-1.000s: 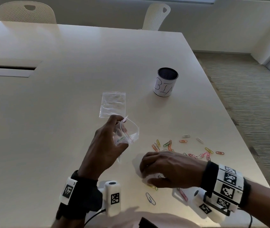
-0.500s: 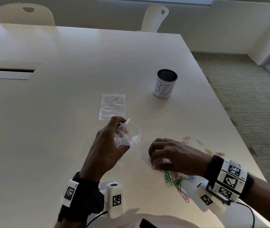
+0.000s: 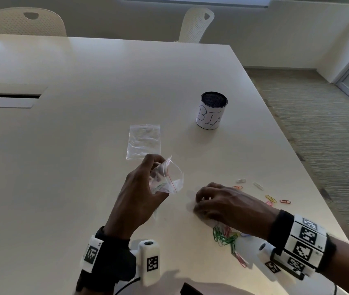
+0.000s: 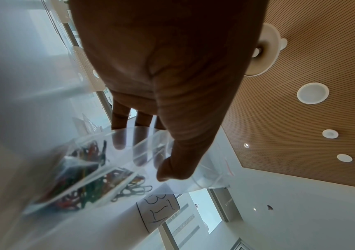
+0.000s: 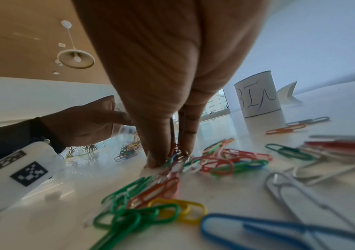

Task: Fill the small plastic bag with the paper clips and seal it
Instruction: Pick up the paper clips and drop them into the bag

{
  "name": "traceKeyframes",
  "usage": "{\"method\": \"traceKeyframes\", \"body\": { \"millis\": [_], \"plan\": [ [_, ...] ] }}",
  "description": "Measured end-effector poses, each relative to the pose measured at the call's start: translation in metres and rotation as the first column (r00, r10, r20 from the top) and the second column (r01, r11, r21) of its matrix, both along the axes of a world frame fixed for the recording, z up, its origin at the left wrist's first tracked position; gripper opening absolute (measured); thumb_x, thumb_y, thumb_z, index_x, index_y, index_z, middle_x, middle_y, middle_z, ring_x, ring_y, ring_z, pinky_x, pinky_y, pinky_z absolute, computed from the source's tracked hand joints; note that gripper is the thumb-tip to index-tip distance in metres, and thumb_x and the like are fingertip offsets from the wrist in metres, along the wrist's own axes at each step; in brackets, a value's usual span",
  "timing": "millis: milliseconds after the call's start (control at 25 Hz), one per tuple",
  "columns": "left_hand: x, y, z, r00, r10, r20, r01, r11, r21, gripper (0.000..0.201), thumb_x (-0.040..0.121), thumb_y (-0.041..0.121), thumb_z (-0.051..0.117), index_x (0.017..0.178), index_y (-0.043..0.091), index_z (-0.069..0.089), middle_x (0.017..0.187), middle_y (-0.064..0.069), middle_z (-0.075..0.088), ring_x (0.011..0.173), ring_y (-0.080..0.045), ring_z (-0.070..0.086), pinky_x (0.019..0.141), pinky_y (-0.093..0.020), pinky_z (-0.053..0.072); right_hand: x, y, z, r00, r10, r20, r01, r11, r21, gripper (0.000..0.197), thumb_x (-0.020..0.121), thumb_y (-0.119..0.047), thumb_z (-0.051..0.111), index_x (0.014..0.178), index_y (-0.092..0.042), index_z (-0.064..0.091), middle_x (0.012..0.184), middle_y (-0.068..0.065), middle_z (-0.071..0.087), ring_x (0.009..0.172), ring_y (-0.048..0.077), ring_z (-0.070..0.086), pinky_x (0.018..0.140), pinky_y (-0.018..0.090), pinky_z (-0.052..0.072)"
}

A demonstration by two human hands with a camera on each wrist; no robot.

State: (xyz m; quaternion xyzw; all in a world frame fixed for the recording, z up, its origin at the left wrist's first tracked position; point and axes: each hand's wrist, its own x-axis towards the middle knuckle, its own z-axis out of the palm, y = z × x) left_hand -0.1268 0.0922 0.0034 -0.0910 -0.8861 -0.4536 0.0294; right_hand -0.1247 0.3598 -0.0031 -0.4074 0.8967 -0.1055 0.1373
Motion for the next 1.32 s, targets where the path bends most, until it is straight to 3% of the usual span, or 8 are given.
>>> {"method": "traceKeyframes", "body": {
  "millis": [120,440,640,760,840,1000,1160,1320],
  "plan": [
    [-0.002,0.001,-0.003,1.000,-0.026,0.016,0.027,1.000,-0.016,0.058,0.078,0.010,0.085,0.122,0.034,0.056,0.102,0.014,0.070,0.096,-0.001,0.066,0.077,-0.012,0.051,0.000,-0.004,0.000,1.000,-0.019,-0.012,0.019,1.000,0.002,0.025,0.105,-0.029,0.054,0.127,-0.027,0.066,0.134,-0.005,0.060,0.116,0.008,0.055,0.094,0.029,0.057],
    [-0.005,0.005,-0.010,0.995,-0.092,0.048,0.091,0.996,0.019,0.032,0.087,0.015,0.077,0.109,0.030,0.060,0.107,0.009,0.073,0.095,-0.006,0.070,0.078,-0.032,0.061,-0.010,-0.009,0.008,0.976,-0.191,0.105,0.207,0.960,-0.186,0.015,0.098,-0.012,0.067,0.108,-0.013,0.078,0.114,-0.001,0.071,0.093,0.009,0.071,0.083,0.026,0.062],
    [-0.006,0.004,-0.009,0.994,-0.083,0.078,0.079,0.996,0.049,0.035,0.087,0.014,0.076,0.111,0.029,0.056,0.108,0.009,0.075,0.096,-0.009,0.072,0.077,-0.029,0.061,-0.025,-0.006,0.039,0.861,-0.395,0.321,0.508,0.707,-0.493,0.012,0.086,-0.003,0.081,0.095,-0.011,0.082,0.094,-0.003,0.078,0.082,0.011,0.076,0.081,0.028,0.064],
    [-0.007,0.007,-0.008,0.994,-0.085,0.072,0.081,0.995,0.060,0.034,0.085,0.013,0.077,0.110,0.028,0.057,0.104,0.007,0.075,0.092,-0.006,0.071,0.072,-0.022,0.058,-0.032,-0.022,0.064,0.846,-0.406,0.346,0.532,0.607,-0.590,0.013,0.083,-0.001,0.084,0.093,-0.009,0.083,0.090,-0.001,0.078,0.079,0.015,0.077,0.080,0.030,0.065],
    [-0.006,0.009,-0.006,0.994,-0.078,0.073,0.074,0.996,0.051,0.035,0.085,0.013,0.077,0.110,0.028,0.057,0.097,0.008,0.074,0.088,-0.002,0.068,0.067,-0.014,0.053,-0.034,-0.039,0.071,0.869,-0.394,0.300,0.493,0.638,-0.591,0.012,0.083,-0.003,0.084,0.094,-0.010,0.083,0.091,-0.002,0.078,0.080,0.013,0.077,0.080,0.031,0.065],
    [-0.004,0.011,-0.006,0.994,-0.076,0.073,0.073,0.996,0.049,0.038,0.085,0.012,0.076,0.111,0.029,0.056,0.091,0.011,0.072,0.081,-0.005,0.066,0.062,-0.013,0.050,-0.036,-0.065,0.065,0.913,-0.378,0.151,0.400,0.760,-0.512,0.010,0.087,-0.008,0.082,0.094,-0.015,0.084,0.091,-0.002,0.075,0.078,0.009,0.073,0.074,0.030,0.062],
    [-0.003,0.011,-0.006,0.996,-0.054,0.077,0.049,0.997,0.063,0.041,0.086,0.012,0.076,0.114,0.032,0.054,0.090,0.005,0.073,0.075,-0.017,0.066,0.064,-0.029,0.052,-0.035,-0.079,0.061,0.902,-0.391,0.183,0.427,0.746,-0.512,0.013,0.086,-0.006,0.082,0.093,-0.017,0.085,0.085,-0.009,0.075,0.072,0.001,0.070,0.070,0.017,0.059],
    [-0.002,0.013,-0.005,0.997,-0.049,0.061,0.043,0.994,0.098,0.036,0.089,0.012,0.076,0.112,0.029,0.054,0.088,0.009,0.073,0.079,-0.010,0.068,0.060,-0.015,0.048,-0.034,-0.086,0.063,0.888,-0.398,0.228,0.459,0.745,-0.485,0.016,0.090,-0.003,0.075,0.097,-0.015,0.084,0.092,-0.001,0.082,0.081,0.006,0.077,0.076,0.027,0.064]
  ]
}}
